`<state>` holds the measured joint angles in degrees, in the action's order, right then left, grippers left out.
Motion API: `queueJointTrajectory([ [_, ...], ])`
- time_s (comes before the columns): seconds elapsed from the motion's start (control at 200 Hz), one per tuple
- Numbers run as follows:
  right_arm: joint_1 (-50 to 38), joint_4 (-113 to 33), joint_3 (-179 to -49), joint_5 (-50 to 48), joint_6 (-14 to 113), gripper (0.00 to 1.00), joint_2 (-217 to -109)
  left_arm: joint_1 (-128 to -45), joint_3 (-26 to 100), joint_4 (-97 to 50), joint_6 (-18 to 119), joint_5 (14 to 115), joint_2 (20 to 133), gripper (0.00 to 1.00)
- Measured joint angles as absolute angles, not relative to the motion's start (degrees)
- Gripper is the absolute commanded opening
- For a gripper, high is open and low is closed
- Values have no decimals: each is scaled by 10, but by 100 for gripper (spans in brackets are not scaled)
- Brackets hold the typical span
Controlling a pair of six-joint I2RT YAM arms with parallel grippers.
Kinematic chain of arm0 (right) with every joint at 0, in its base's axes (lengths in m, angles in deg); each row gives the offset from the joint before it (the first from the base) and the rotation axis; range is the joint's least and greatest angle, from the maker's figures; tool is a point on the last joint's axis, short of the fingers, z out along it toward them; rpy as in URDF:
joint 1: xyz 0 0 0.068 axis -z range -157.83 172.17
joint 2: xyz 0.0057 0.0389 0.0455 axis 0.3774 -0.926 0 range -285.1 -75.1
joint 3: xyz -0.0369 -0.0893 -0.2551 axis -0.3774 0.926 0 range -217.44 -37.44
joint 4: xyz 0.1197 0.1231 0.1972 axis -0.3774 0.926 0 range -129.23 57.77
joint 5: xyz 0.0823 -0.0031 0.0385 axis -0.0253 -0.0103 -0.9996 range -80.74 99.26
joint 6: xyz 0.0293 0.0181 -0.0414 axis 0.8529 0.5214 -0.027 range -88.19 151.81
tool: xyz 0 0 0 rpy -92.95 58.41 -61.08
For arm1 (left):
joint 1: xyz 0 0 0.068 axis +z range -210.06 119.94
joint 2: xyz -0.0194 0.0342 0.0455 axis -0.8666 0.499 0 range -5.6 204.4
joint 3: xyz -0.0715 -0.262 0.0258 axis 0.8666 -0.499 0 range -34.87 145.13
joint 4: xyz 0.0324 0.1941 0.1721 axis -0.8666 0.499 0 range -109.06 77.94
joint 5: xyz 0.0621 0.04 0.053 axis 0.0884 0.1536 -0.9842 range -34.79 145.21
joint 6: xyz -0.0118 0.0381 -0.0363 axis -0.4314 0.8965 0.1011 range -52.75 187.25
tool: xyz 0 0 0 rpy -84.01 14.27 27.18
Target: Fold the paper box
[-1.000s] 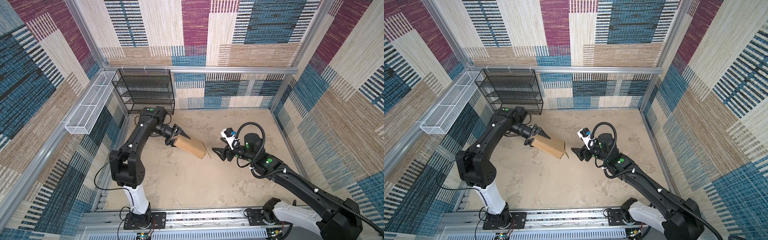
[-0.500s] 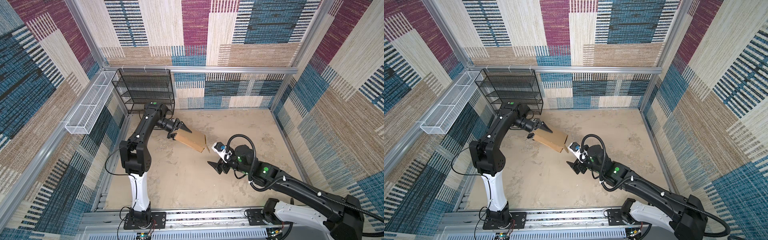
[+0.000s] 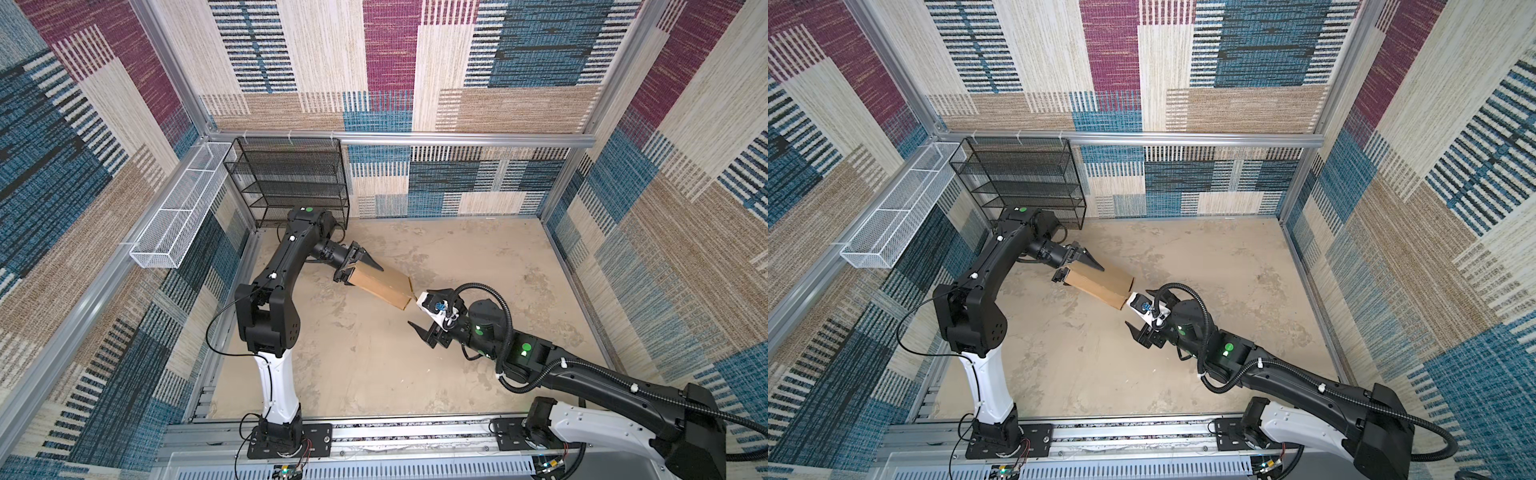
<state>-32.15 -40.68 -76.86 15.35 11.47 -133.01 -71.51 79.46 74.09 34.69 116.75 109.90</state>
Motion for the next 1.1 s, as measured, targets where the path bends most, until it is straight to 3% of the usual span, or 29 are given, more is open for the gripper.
queueJointTrajectory([
  [1.097, -337, -542, -817, 103, 54, 86, -1435, -719, 818, 741, 328, 1159, 1103, 0],
])
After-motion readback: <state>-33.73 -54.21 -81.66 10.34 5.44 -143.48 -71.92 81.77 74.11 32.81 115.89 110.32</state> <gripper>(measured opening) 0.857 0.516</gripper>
